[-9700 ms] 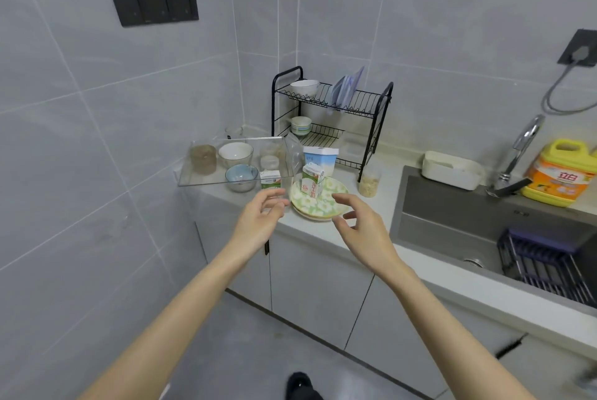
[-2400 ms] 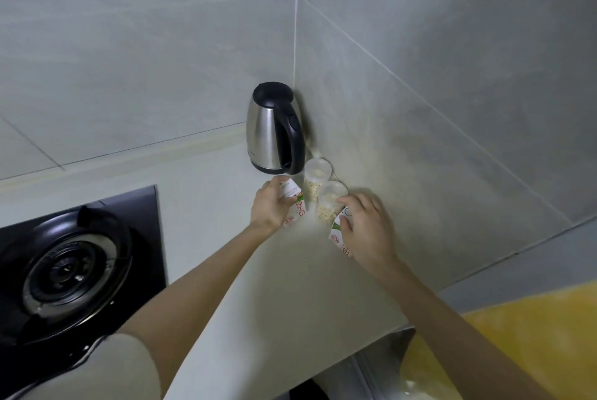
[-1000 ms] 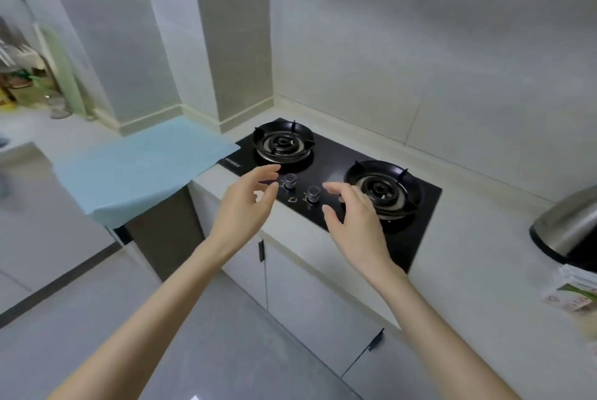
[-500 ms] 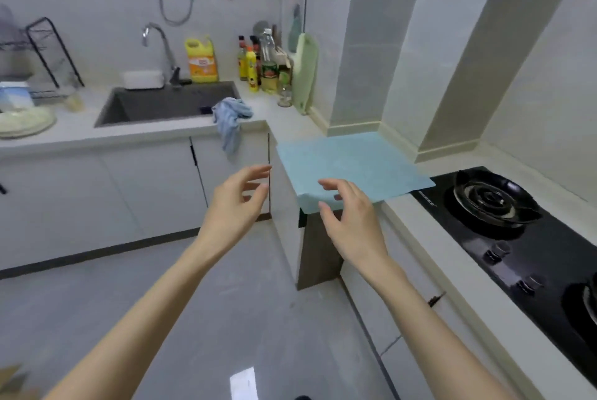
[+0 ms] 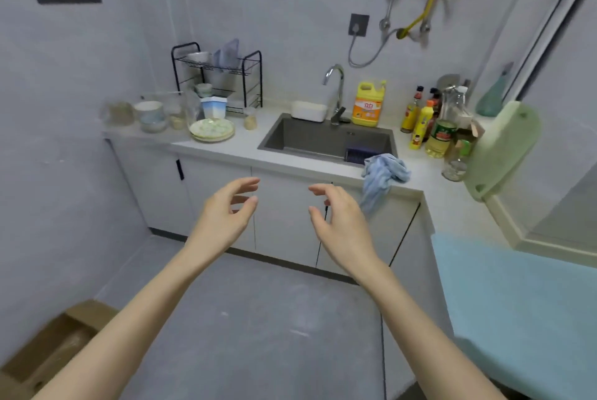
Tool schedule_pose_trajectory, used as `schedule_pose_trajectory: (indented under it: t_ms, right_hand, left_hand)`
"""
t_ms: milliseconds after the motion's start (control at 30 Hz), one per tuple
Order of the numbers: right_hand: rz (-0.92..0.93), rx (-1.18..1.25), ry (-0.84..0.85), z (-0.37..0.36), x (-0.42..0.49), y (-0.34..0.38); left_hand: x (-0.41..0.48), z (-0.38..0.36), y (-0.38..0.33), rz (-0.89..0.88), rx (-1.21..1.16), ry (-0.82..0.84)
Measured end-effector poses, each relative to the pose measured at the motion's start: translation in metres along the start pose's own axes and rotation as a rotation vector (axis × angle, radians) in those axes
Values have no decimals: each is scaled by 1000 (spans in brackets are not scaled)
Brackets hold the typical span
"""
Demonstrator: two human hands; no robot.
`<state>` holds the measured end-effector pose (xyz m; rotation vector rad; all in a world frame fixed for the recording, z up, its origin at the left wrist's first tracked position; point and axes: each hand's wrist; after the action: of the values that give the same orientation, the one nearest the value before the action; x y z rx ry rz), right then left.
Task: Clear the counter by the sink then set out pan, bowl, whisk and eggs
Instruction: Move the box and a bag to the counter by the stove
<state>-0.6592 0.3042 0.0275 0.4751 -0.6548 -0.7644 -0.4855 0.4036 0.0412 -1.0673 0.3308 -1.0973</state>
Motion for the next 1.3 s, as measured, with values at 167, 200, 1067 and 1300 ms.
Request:
schedule_pose_trajectory:
  t_ms: [167, 200, 1067, 1300]
  right_hand:
    - [79, 55, 90, -51, 90, 7]
    - [89, 67, 114, -64, 108, 8]
    - [118, 72, 205, -344, 519, 22]
    - [70, 89, 236, -404, 623, 3]
  left_hand:
    - [54, 38, 38, 96, 45, -129]
    - [65, 46, 49, 117, 47, -151]
    - [456, 177, 317, 259, -9, -162]
    - [550, 188, 358, 208, 35, -136]
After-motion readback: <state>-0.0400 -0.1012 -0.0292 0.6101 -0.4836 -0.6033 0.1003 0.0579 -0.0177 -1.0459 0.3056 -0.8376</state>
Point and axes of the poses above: each hand's wrist, its own x-axis towards the middle knuckle, its own z-axis out of the back of the hand, y = z × x, and after that the axes turned 1 degree about y, right-handed
